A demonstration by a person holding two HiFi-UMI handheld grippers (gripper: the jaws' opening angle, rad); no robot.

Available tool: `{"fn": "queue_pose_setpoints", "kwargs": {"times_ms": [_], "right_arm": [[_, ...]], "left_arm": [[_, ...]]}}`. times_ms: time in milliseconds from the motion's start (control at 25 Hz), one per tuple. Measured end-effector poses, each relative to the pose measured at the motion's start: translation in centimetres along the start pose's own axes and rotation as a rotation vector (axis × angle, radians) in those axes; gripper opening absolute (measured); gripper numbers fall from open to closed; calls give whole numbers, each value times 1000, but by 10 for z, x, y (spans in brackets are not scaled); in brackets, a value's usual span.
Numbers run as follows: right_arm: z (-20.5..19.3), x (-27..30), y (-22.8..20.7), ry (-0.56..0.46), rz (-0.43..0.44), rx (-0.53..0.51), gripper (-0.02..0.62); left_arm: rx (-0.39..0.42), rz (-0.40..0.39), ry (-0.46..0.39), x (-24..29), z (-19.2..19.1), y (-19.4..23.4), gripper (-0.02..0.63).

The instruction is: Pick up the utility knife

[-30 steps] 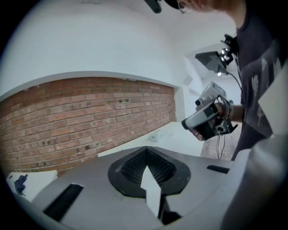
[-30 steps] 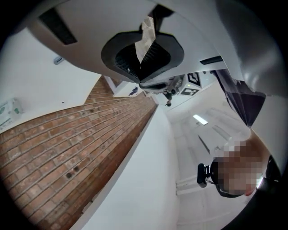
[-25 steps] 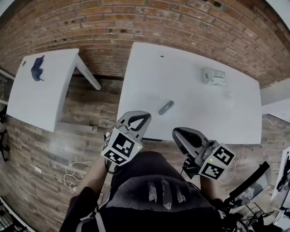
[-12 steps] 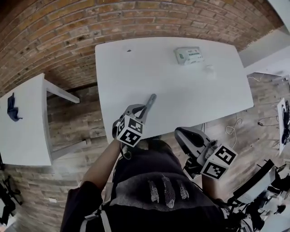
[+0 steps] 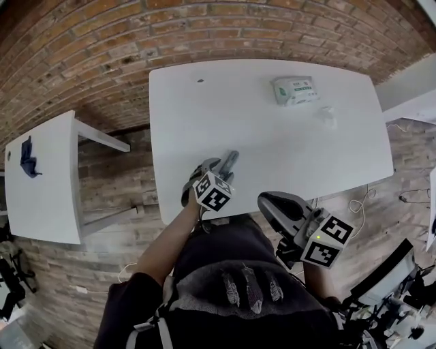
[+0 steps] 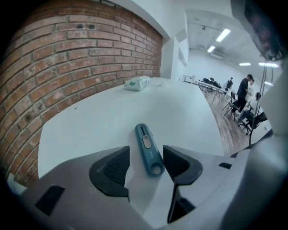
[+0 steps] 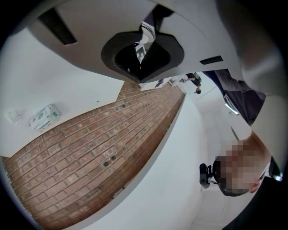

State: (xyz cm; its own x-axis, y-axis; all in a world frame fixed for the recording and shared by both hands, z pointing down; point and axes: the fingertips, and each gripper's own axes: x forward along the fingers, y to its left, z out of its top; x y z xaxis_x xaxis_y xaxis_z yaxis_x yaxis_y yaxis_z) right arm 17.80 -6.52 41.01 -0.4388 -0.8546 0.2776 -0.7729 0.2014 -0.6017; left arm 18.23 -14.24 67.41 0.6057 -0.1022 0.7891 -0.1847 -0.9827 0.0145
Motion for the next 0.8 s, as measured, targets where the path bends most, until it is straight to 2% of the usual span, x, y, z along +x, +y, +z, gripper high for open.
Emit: {"fn": "queue_pose_setpoints", "kwargs": {"times_ms": [200,320,440,600,720,800], "right_arm": [[3,-8,-26,11,-12,39,-2],[3,-14,-43,15,-30,69,-2],[5,-15,-51,18,-29,78,-2],[7,-8,-49,23,-9,66,-2],[6,-2,-45,36,10,59,-2],[1,-1,-41,53,23,52,-2]], "left_arm": [[-17,-33,44,8,-3,-1,213],[-25,-54,30,8,-3,-1,209],[-35,-54,18,7,-4,2,154],[-38,-59,21,7,-6,2,135],[-81,-62,13,2,-7,7,130],[-123,-62,-34,-9,1,8,130]]}}
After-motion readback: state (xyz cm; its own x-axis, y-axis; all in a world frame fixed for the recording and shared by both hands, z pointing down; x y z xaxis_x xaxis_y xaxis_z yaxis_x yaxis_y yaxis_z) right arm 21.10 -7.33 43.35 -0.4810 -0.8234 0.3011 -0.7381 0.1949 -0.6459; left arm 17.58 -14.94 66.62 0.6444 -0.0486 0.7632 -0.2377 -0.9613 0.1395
